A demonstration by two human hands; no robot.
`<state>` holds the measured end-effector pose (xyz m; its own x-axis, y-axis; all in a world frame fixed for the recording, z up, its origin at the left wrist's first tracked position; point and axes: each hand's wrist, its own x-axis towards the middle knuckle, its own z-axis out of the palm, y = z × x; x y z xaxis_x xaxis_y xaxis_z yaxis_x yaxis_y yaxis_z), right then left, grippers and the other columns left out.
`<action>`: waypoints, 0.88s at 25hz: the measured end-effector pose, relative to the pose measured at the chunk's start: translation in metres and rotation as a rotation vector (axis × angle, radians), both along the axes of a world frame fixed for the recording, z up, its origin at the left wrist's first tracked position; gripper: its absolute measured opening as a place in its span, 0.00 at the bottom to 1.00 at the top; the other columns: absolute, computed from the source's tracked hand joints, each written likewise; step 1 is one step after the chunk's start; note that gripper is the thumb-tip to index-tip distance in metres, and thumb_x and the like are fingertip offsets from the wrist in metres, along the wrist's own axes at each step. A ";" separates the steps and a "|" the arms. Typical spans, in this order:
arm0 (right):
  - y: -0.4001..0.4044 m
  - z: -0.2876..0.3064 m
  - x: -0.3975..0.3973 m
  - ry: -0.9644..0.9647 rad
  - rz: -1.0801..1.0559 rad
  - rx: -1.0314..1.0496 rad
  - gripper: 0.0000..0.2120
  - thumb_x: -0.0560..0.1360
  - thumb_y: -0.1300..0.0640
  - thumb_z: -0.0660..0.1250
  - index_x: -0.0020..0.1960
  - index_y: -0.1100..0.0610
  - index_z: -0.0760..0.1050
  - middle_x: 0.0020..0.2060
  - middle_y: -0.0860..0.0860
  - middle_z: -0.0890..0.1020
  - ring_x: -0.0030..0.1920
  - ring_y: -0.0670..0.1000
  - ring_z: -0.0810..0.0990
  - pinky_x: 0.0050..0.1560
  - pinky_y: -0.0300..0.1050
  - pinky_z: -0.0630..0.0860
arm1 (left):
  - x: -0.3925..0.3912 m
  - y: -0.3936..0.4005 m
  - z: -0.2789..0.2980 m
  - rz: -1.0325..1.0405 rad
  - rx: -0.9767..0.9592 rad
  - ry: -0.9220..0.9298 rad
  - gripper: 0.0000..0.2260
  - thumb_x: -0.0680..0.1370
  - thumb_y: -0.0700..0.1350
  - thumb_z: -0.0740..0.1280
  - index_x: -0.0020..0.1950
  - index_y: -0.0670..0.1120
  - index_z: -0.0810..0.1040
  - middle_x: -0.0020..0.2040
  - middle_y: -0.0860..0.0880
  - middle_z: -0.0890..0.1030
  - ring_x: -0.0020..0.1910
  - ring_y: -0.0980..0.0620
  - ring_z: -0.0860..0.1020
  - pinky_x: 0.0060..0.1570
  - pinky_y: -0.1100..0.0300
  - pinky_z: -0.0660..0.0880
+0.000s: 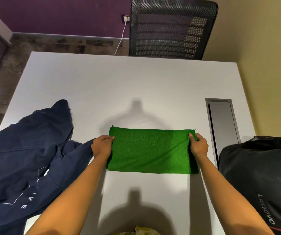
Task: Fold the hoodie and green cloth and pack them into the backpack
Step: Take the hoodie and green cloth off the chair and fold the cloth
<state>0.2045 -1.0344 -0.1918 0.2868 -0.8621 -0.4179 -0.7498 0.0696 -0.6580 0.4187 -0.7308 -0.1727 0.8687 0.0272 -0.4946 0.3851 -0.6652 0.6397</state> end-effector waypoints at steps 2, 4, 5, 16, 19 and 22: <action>0.002 -0.002 0.001 -0.008 -0.064 0.047 0.16 0.80 0.48 0.64 0.41 0.59 0.76 0.34 0.53 0.78 0.39 0.55 0.74 0.38 0.47 0.66 | 0.000 -0.002 -0.002 0.063 -0.012 0.001 0.07 0.77 0.46 0.71 0.50 0.44 0.83 0.45 0.49 0.82 0.52 0.45 0.79 0.47 0.59 0.70; 0.002 -0.003 0.003 0.025 -0.078 0.063 0.18 0.80 0.46 0.64 0.37 0.57 0.72 0.32 0.53 0.76 0.37 0.56 0.73 0.37 0.47 0.64 | -0.001 -0.002 -0.004 0.109 -0.006 0.008 0.06 0.78 0.44 0.69 0.49 0.42 0.81 0.44 0.48 0.80 0.49 0.44 0.79 0.44 0.58 0.69; 0.002 -0.003 0.004 0.046 -0.075 0.065 0.19 0.80 0.46 0.64 0.36 0.57 0.70 0.32 0.53 0.75 0.36 0.55 0.72 0.37 0.47 0.64 | 0.000 -0.001 -0.006 0.115 0.000 0.010 0.05 0.78 0.43 0.69 0.48 0.41 0.80 0.45 0.47 0.81 0.48 0.43 0.79 0.44 0.58 0.69; -0.001 0.009 -0.008 0.103 0.023 0.071 0.24 0.73 0.39 0.71 0.53 0.58 0.72 0.47 0.53 0.78 0.49 0.57 0.77 0.48 0.48 0.72 | -0.014 0.022 -0.006 -0.172 -0.017 -0.009 0.17 0.72 0.47 0.77 0.53 0.43 0.73 0.41 0.47 0.76 0.40 0.49 0.75 0.40 0.56 0.69; 0.007 0.008 -0.030 0.336 0.130 0.084 0.32 0.67 0.29 0.69 0.52 0.56 0.69 0.46 0.52 0.77 0.49 0.57 0.77 0.57 0.56 0.74 | -0.026 0.037 -0.006 -0.328 0.037 0.045 0.19 0.71 0.49 0.78 0.47 0.43 0.70 0.36 0.49 0.71 0.35 0.51 0.69 0.34 0.56 0.65; 0.024 0.006 -0.059 0.392 0.208 0.133 0.32 0.66 0.35 0.75 0.55 0.56 0.68 0.48 0.52 0.78 0.52 0.58 0.78 0.58 0.57 0.75 | -0.045 0.057 -0.011 -0.386 0.083 0.122 0.18 0.71 0.49 0.77 0.44 0.45 0.69 0.35 0.50 0.70 0.36 0.49 0.70 0.34 0.55 0.63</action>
